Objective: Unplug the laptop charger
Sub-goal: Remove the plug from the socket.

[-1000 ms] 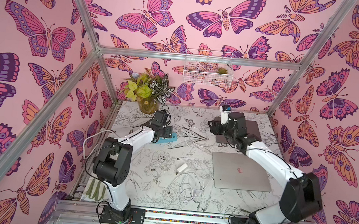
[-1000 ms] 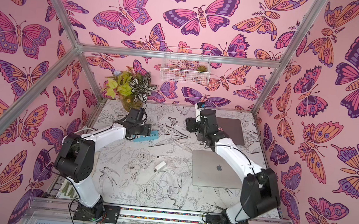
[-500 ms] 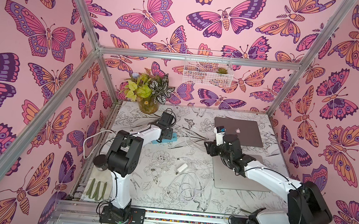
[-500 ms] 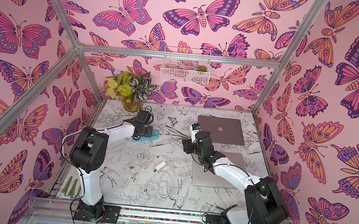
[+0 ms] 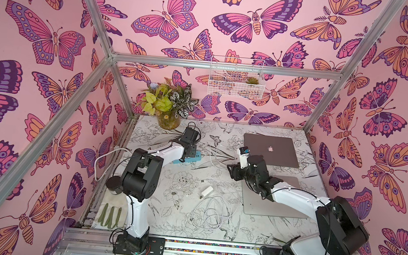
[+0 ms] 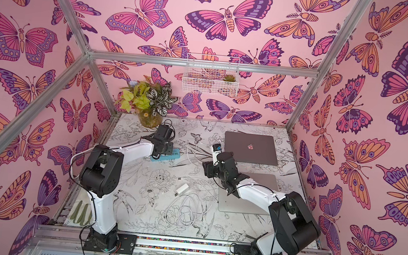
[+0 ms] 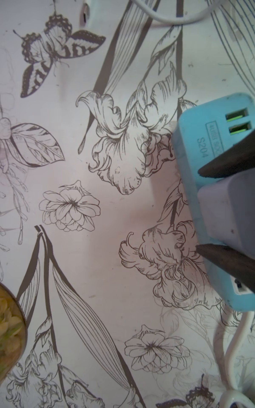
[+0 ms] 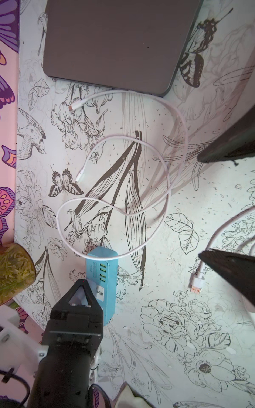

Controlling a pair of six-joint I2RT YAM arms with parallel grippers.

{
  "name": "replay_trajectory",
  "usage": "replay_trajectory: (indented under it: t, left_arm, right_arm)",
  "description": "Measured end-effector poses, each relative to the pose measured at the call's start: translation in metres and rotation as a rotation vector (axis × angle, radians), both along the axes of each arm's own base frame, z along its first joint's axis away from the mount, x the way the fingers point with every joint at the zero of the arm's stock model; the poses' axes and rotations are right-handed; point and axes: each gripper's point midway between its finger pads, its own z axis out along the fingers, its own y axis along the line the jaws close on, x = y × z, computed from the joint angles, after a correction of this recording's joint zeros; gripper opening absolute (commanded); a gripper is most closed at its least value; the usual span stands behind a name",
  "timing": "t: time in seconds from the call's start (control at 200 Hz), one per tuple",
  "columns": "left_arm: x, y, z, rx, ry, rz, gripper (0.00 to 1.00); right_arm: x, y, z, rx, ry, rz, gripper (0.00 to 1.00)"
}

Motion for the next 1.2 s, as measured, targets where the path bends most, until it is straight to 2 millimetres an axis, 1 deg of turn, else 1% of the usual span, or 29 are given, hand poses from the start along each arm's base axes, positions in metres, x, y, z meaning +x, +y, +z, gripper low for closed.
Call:
replay_trajectory:
  t: [0.04, 0.105, 0.15, 0.371, 0.511, 0.581, 0.746, 0.841, 0.887, 0.962, 1.017, 1.072, 1.077, 1.117, 1.127, 1.132, 1.152, 1.157, 1.167, 1.202]
  left_arm:
    - [0.000, 0.000, 0.000, 0.000, -0.004, 0.000, 0.32]
    - [0.001, 0.000, 0.000, -0.001, -0.010, 0.001, 0.31]
    - [0.001, 0.000, 0.000, -0.001, -0.014, 0.002, 0.27]
    - [0.000, 0.000, 0.001, 0.002, -0.025, -0.003, 0.27]
    - [0.000, -0.001, 0.005, 0.014, -0.030, -0.030, 0.27]
    - [-0.001, -0.002, 0.012, 0.014, -0.039, -0.042, 0.26]
    - [0.000, -0.003, 0.039, 0.001, -0.092, -0.053, 0.25]
    - [-0.001, -0.006, 0.052, -0.012, -0.102, -0.065, 0.26]
    - [-0.001, -0.009, 0.059, -0.012, -0.101, -0.075, 0.26]
    - [-0.001, -0.022, 0.076, -0.003, -0.101, -0.118, 0.27]
    - [-0.003, -0.042, 0.097, 0.002, -0.110, -0.177, 0.28]
    - [-0.005, -0.070, 0.123, -0.017, -0.135, -0.250, 0.27]
    - [-0.005, -0.075, 0.127, -0.021, -0.139, -0.263, 0.27]
    - [-0.009, -0.096, 0.144, -0.039, -0.147, -0.316, 0.28]
    - [-0.009, -0.103, 0.152, -0.047, -0.156, -0.333, 0.28]
    - [-0.009, -0.103, 0.152, -0.047, -0.156, -0.333, 0.27]
    - [-0.010, -0.118, 0.162, -0.060, -0.163, -0.368, 0.27]
    - [-0.010, -0.118, 0.162, -0.060, -0.163, -0.368, 0.27]
    - [-0.011, -0.125, 0.167, -0.066, -0.169, -0.383, 0.27]
    - [-0.013, -0.144, 0.178, -0.085, -0.172, -0.427, 0.28]
  right_arm:
    - [0.000, 0.001, -0.001, 0.001, 0.002, 0.003, 0.64]
    - [0.000, 0.002, -0.002, 0.002, 0.004, 0.007, 0.64]
    - [-0.001, 0.002, -0.002, 0.001, 0.005, 0.007, 0.64]
    - [0.000, 0.002, -0.001, 0.004, 0.002, 0.007, 0.64]
    - [0.000, 0.002, -0.001, 0.006, -0.003, 0.006, 0.64]
    - [0.000, 0.000, -0.002, 0.000, -0.006, -0.001, 0.64]
    - [-0.002, -0.008, -0.005, -0.018, -0.016, -0.032, 0.64]
    - [-0.003, -0.017, -0.001, -0.027, -0.044, -0.061, 0.64]
    - [-0.004, -0.024, 0.005, -0.031, -0.072, -0.087, 0.65]
    - [-0.008, -0.041, 0.016, -0.039, -0.132, -0.146, 0.65]
    - [-0.013, -0.059, 0.027, -0.041, -0.194, -0.214, 0.66]
    - [-0.018, -0.077, 0.038, -0.040, -0.251, -0.281, 0.66]
    - [-0.018, -0.078, 0.039, -0.040, -0.256, -0.286, 0.66]
    - [-0.020, -0.089, 0.045, -0.037, -0.293, -0.333, 0.66]
    - [-0.021, -0.091, 0.046, -0.037, -0.298, -0.341, 0.66]
    - [-0.021, -0.093, 0.047, -0.037, -0.302, -0.346, 0.66]
    - [-0.022, -0.097, 0.049, -0.038, -0.316, -0.366, 0.66]
    - [-0.022, -0.098, 0.049, -0.038, -0.319, -0.370, 0.66]
    - [-0.022, -0.100, 0.050, -0.039, -0.325, -0.381, 0.66]
    - [-0.023, -0.107, 0.051, -0.043, -0.339, -0.410, 0.66]
